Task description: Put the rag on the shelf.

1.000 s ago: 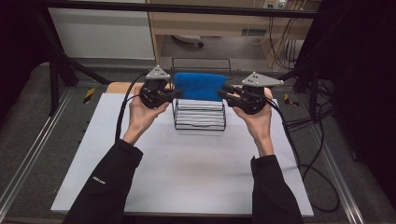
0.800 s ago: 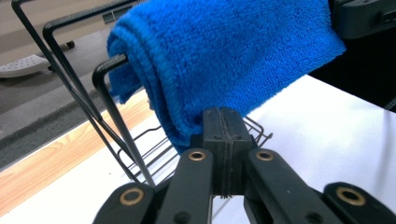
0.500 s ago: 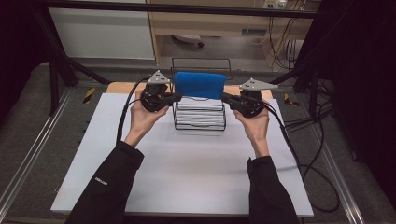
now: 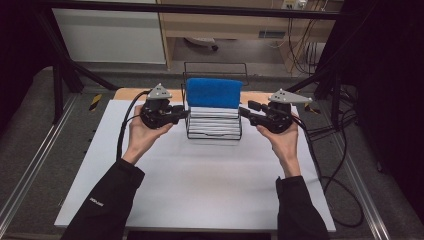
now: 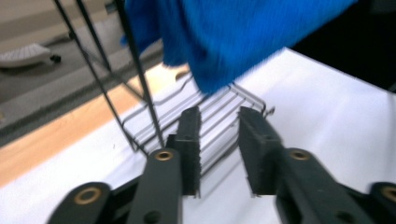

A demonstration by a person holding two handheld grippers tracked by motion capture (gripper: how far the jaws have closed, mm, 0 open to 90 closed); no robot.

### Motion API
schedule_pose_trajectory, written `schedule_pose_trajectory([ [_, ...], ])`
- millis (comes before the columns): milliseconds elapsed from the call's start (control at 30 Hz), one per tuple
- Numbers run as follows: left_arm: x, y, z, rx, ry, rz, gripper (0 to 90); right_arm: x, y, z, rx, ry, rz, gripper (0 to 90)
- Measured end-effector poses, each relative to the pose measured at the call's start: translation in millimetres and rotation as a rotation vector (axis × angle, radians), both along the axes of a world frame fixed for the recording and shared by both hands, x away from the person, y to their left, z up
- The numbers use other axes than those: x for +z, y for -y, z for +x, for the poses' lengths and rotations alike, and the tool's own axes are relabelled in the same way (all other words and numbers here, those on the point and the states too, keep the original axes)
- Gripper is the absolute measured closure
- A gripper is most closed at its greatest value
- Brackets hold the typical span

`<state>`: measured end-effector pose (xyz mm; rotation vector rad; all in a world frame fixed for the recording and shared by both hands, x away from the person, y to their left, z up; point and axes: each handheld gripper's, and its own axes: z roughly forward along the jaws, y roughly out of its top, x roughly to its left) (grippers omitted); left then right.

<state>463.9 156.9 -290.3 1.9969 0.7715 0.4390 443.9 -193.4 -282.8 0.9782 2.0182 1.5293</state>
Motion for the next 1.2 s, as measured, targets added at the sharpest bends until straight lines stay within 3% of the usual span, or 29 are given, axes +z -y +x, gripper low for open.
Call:
schedule_pose_trajectory([
  [133,-13.0,-11.9,-7.8,0.011,-0.021,0.007,56.7,-6.2,5.1,-6.7,-0.009,-0.022,0.002,34.4],
  [400,-40.8,-36.6,-21.7,0.048,-0.047,-0.011,34.8,-22.0,15.6,-12.9,-0.013,-0.067,-0.020,14.6],
  [567,-58.8,-51.7,-33.6,0.064,-0.050,-0.017,21.2,-35.6,21.3,-18.2,-0.005,-0.093,-0.031,8.6],
  [733,-77.6,-66.7,-44.3,0.096,-0.073,-0.011,13.3,-51.5,25.6,-25.9,0.003,-0.109,-0.037,5.1],
  [900,-95.0,-77.0,-55.7,0.127,-0.089,0.009,10.1,-67.3,27.9,-34.4,0.011,-0.133,-0.056,2.6],
  [1200,-117.5,-97.3,-75.9,0.122,-0.105,-0.021,9.9,-99.5,36.4,-49.6,-0.009,-0.181,-0.087,0.7],
])
